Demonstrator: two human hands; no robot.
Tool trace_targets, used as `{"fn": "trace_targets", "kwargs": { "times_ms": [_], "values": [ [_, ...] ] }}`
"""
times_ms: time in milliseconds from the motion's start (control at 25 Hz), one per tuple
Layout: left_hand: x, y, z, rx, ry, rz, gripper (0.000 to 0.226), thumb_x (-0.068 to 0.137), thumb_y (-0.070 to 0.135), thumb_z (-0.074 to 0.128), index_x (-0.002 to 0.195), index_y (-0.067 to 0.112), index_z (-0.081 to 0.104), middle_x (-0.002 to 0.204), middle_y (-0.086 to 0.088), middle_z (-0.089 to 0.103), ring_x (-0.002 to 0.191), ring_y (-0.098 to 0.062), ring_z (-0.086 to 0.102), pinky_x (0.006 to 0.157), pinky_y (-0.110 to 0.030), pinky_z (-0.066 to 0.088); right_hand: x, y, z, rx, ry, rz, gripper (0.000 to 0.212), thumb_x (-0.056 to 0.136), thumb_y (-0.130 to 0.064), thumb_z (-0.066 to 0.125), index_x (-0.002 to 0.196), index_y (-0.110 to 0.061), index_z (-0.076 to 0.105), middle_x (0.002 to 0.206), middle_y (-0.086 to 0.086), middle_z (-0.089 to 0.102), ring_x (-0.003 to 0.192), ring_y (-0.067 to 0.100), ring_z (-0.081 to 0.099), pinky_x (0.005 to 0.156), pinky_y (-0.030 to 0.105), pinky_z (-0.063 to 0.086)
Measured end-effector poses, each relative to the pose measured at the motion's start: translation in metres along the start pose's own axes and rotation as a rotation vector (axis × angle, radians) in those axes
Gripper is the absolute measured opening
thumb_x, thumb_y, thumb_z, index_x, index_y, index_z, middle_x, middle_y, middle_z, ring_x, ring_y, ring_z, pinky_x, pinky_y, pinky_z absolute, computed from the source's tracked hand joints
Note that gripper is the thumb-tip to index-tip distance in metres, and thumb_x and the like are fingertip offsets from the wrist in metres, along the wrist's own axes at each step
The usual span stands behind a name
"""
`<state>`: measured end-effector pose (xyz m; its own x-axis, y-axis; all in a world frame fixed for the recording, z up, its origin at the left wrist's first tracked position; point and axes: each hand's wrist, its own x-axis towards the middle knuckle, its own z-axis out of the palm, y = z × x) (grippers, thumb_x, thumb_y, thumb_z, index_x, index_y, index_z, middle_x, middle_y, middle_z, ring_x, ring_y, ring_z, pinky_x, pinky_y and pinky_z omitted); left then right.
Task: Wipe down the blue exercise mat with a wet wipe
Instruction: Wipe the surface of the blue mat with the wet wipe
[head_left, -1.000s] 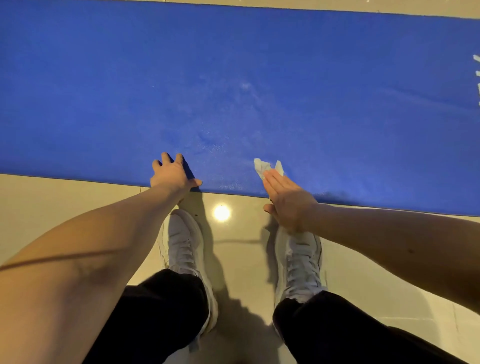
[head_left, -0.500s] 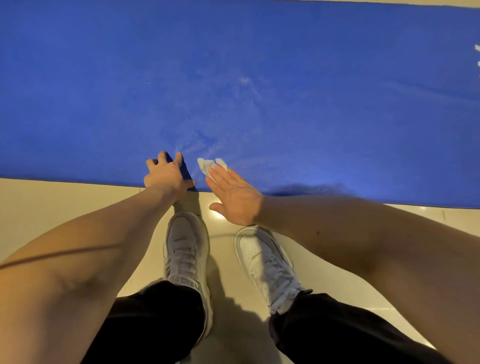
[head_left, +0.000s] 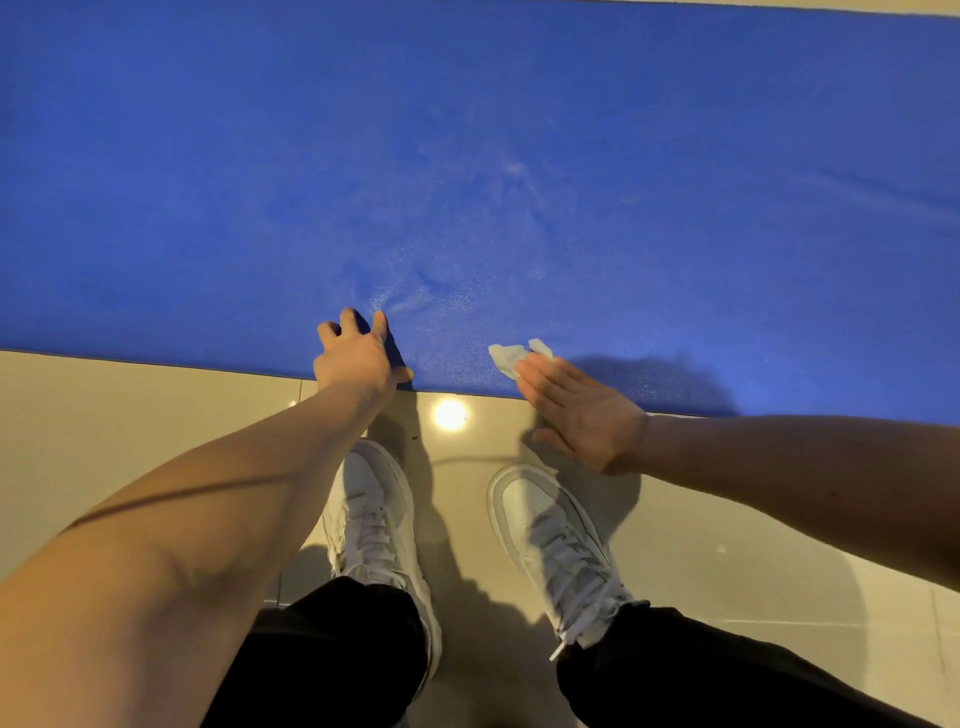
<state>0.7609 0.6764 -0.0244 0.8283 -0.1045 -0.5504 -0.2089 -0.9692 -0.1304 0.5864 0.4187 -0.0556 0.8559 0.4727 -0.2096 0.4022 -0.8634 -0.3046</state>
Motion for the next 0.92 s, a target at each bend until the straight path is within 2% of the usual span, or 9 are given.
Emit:
{"fn": "trace_targets", "kwargs": {
  "times_ms": [80, 200, 360, 440, 560, 640, 800, 840, 920],
  "values": [
    [0.002, -0.001, 0.0, 0.017, -0.001, 0.003, 0.093, 0.086, 0.06, 0.068, 0.158, 0.033, 0.017, 0.152, -0.005, 0.022, 0.136, -0.034, 0.024, 0.072, -0.039, 0.05, 0.033, -0.015, 0.004, 0.001, -0.025, -0.041, 0.073, 0.099, -0.041, 0.041, 0.15, 0.008, 0.028, 0.161, 0.023, 0.019, 0.152, 0.039, 0.006, 0.122, 0.052, 0.013],
    [0.002, 0.001, 0.001, 0.038, -0.005, -0.014, 0.094, 0.086, 0.061, 0.069, 0.159, 0.034, 0.016, 0.153, -0.004, 0.021, 0.136, -0.033, 0.024, 0.064, -0.036, 0.046, 0.081, -0.041, 0.01, 0.076, -0.028, 0.002, 0.079, 0.097, -0.053, 0.033, 0.156, -0.001, 0.021, 0.164, 0.017, 0.013, 0.153, 0.031, -0.002, 0.123, 0.052, 0.015],
    [0.0, 0.001, 0.0, 0.041, 0.007, -0.009, 0.092, 0.088, 0.059, 0.068, 0.159, 0.034, 0.016, 0.155, -0.005, 0.019, 0.139, -0.033, 0.022, 0.067, -0.036, 0.045, 0.092, -0.05, 0.009, -0.088, -0.122, -0.072, 0.074, 0.104, -0.053, 0.025, 0.159, -0.01, 0.001, 0.166, 0.008, -0.009, 0.152, 0.024, -0.018, 0.125, 0.041, -0.005],
    [0.0, 0.0, -0.001, 0.035, -0.002, -0.004, 0.091, 0.088, 0.057, 0.068, 0.159, 0.034, 0.016, 0.155, -0.005, 0.018, 0.138, -0.034, 0.022, 0.066, -0.037, 0.045, 0.08, -0.033, 0.004, -0.113, -0.069, -0.172, 0.071, 0.104, -0.047, 0.034, 0.159, -0.008, 0.011, 0.167, 0.009, 0.001, 0.154, 0.024, -0.007, 0.125, 0.041, -0.001],
    [0.0, 0.0, -0.002, 0.032, -0.014, -0.02, 0.092, 0.088, 0.059, 0.068, 0.159, 0.035, 0.015, 0.154, -0.004, 0.019, 0.137, -0.033, 0.023, 0.067, -0.038, 0.046, 0.046, 0.006, 0.004, -0.112, 0.008, -0.256, 0.067, 0.096, -0.035, 0.053, 0.153, -0.004, 0.033, 0.161, 0.012, 0.028, 0.151, 0.028, 0.02, 0.123, 0.045, 0.019],
    [-0.001, 0.001, -0.002, 0.017, -0.017, -0.012, 0.093, 0.088, 0.059, 0.068, 0.159, 0.034, 0.014, 0.155, -0.004, 0.02, 0.138, -0.033, 0.022, 0.072, -0.04, 0.051, 0.017, 0.029, 0.001, -0.151, 0.008, -0.247, 0.064, 0.099, -0.034, 0.05, 0.153, -0.004, 0.032, 0.161, 0.012, 0.028, 0.151, 0.03, 0.019, 0.121, 0.047, 0.022],
    [-0.001, 0.001, -0.003, -0.001, -0.002, -0.002, 0.094, 0.088, 0.058, 0.067, 0.16, 0.033, 0.013, 0.154, -0.005, 0.021, 0.139, -0.034, 0.023, 0.083, -0.043, 0.055, -0.025, 0.046, 0.003, -0.162, -0.005, -0.12, 0.062, 0.107, -0.044, 0.016, 0.156, -0.007, 0.022, 0.163, 0.012, 0.023, 0.152, 0.028, 0.015, 0.119, 0.045, 0.02],
    [-0.002, 0.002, -0.004, -0.003, -0.007, -0.002, 0.094, 0.088, 0.058, 0.067, 0.16, 0.033, 0.013, 0.154, -0.005, 0.021, 0.139, -0.034, 0.023, 0.083, -0.043, 0.055, -0.022, 0.04, 0.004, -0.15, 0.002, -0.091, 0.064, 0.106, -0.045, 0.016, 0.155, -0.005, 0.025, 0.162, 0.014, 0.025, 0.152, 0.029, 0.015, 0.119, 0.046, 0.021],
    [-0.001, 0.002, -0.006, -0.005, -0.029, 0.001, 0.094, 0.087, 0.059, 0.068, 0.159, 0.033, 0.014, 0.153, -0.005, 0.022, 0.138, -0.034, 0.023, 0.082, -0.042, 0.055, 0.0, 0.02, 0.01, -0.078, 0.052, -0.054, 0.065, 0.104, -0.042, 0.032, 0.15, 0.003, 0.034, 0.159, 0.022, 0.028, 0.151, 0.036, 0.015, 0.121, 0.051, 0.02]
  ]
}}
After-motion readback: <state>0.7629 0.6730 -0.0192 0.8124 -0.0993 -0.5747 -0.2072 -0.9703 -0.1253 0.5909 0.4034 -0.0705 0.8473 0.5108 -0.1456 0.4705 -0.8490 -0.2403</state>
